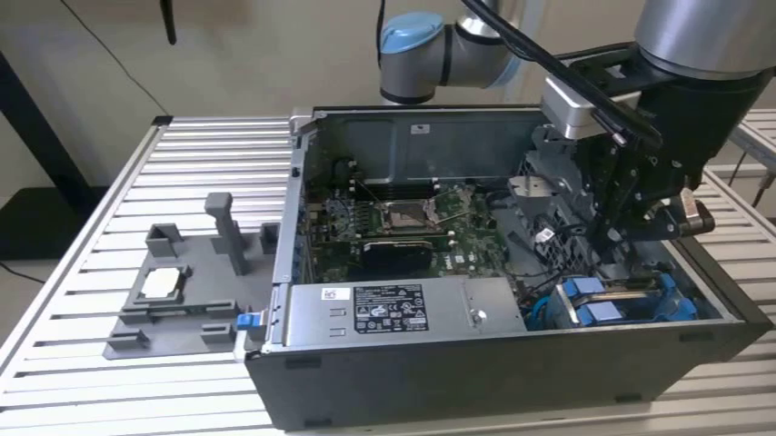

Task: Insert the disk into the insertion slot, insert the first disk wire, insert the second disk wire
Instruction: 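Insert the second disk wire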

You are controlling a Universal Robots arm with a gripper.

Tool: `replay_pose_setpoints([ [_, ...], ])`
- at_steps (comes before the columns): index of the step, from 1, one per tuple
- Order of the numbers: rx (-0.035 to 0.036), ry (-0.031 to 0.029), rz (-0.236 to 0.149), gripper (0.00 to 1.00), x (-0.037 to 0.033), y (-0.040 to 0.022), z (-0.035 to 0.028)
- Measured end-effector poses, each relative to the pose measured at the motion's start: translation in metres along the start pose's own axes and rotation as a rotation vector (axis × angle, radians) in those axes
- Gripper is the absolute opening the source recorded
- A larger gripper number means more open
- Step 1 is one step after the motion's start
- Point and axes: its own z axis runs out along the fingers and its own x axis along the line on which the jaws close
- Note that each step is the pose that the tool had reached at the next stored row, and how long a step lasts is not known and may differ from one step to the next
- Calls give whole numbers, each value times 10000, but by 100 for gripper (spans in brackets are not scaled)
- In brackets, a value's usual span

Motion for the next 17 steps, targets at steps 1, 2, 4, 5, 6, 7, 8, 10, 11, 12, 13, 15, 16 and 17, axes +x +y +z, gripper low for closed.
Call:
replay_pose_setpoints([
  [1, -4, 0, 5, 16, 11, -3, 3],
  [2, -8, 0, 11, 16, 25, -6, 7],
  [4, -16, 0, 21, 16, 54, -12, 15],
  [5, -31, 0, 37, 16, 105, -23, 30],
  [6, -54, -1, 49, 16, 160, -40, 46],
  [7, -60, -1, 51, 16, 175, -44, 51],
  [8, -67, -2, 54, 16, 190, -49, 55],
  [10, -82, -2, 60, 16, 220, -60, 65],
  [11, -90, -3, 63, 16, 235, -66, 69],
  [12, -98, -3, 66, 16, 249, -73, 74],
  [13, -110, -4, 69, 16, 261, -82, 78],
  [15, -123, -3, 71, 16, 264, -89, 84],
  [16, -124, -2, 72, 16, 264, -89, 84],
  [17, -124, -1, 72, 16, 264, -89, 84],
])
